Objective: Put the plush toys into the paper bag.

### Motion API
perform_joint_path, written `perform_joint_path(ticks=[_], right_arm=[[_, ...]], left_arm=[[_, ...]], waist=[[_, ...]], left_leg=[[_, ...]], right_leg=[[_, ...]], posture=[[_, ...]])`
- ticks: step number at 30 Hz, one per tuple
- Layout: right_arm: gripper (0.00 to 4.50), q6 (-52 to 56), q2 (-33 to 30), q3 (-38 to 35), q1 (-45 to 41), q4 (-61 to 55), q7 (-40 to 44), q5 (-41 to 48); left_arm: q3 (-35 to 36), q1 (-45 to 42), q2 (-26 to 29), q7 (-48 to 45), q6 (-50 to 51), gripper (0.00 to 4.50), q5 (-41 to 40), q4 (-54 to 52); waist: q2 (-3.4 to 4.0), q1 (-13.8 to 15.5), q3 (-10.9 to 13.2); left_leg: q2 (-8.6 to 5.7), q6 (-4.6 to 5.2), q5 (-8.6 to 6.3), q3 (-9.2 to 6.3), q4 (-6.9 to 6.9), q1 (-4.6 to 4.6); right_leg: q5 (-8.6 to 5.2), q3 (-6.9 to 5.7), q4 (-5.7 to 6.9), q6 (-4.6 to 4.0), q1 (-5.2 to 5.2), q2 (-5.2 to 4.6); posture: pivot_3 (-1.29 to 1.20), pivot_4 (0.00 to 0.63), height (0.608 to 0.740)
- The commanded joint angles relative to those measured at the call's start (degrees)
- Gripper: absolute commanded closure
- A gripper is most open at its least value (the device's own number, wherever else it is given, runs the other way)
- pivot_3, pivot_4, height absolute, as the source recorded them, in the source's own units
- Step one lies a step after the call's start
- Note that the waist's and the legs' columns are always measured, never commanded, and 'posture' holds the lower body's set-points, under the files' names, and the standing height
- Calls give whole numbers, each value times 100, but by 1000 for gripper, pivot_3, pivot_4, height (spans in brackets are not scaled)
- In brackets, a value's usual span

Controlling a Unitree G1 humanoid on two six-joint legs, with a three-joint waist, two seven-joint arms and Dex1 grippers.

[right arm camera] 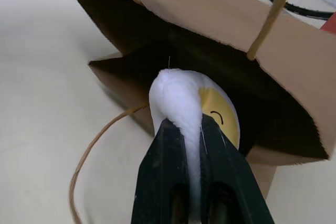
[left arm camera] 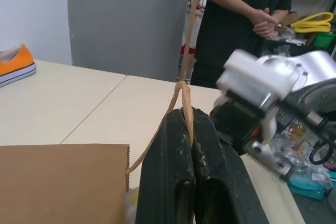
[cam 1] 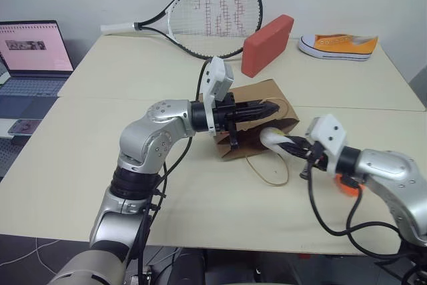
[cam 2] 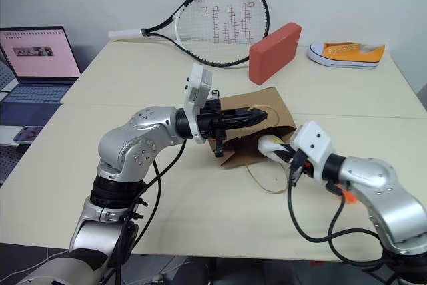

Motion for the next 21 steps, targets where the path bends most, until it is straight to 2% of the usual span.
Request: perform_joint_path(ticks=[1, 18, 19, 21], right_arm=[[4480, -577, 278, 339, -283, 309, -458, -652], [4480, -2408, 1775, 962, -706, 2412, -1820, -2364], [3896, -2546, 1788, 983, -734, 2541, -1879, -2487], [3297, -2774, 1806, 1004, -775, 2749, -1961, -2672]], left_arm=[[89, -140, 30, 7, 36, 4500, -135, -241], [26, -51, 121, -26, 194, 4500, -231, -396], [22, -42, 125, -26, 207, 4500, -234, -405], [23, -33, 133, -21, 227, 4500, -237, -414]], waist=[[0, -1, 0], [1, -13, 0], [1, -13, 0], [1, -14, 0]], left_leg=[[0, 0, 0, 1, -1, 0], [1, -1, 1, -1, -2, 4], [0, -1, 1, -1, -2, 4], [-1, -1, 1, 0, -2, 4]], right_leg=[[0, 1, 1, 0, -2, 0], [1, 0, 6, -1, -2, 2], [1, 1, 6, -1, -1, 1], [1, 2, 5, -1, -1, 1]], posture=[[0, 150, 740], [0, 150, 740], [0, 150, 740], [0, 150, 740]])
